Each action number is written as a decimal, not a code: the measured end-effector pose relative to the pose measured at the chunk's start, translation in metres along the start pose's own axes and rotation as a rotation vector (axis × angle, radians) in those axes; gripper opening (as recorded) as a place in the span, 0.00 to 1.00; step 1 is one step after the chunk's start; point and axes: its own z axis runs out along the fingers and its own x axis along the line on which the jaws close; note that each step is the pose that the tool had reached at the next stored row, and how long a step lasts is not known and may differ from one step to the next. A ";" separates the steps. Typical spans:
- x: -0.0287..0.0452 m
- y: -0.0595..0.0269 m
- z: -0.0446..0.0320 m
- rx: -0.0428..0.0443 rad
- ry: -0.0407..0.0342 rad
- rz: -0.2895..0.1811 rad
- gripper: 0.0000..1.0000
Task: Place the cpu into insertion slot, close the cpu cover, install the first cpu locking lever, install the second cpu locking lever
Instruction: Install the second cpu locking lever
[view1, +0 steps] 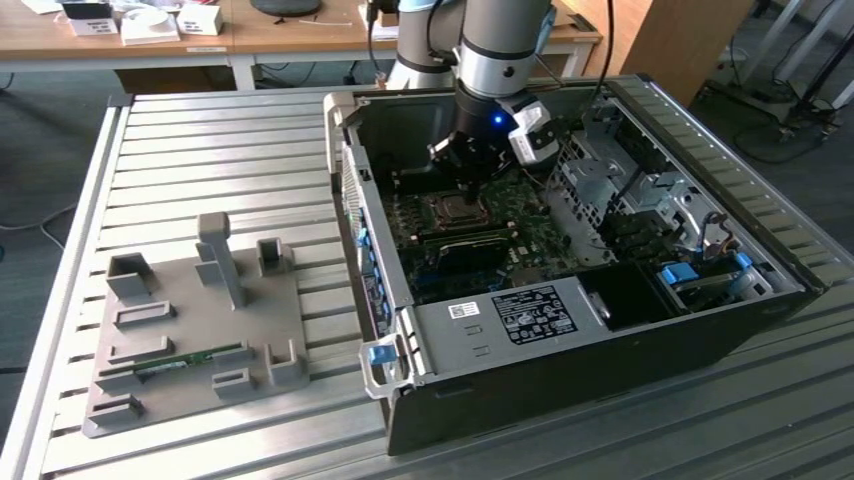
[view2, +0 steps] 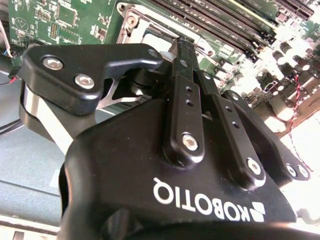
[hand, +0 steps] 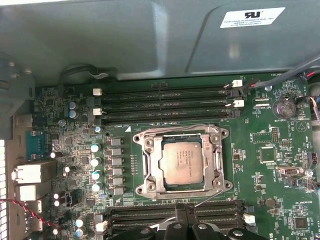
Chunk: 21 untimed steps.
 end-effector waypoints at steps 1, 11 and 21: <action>0.0000 0.0000 0.0001 -0.0001 -0.0001 0.000 0.11; 0.0002 -0.0001 0.0027 -0.0003 -0.0009 0.000 0.11; 0.0016 -0.0002 0.0059 -0.0006 -0.0072 0.000 0.11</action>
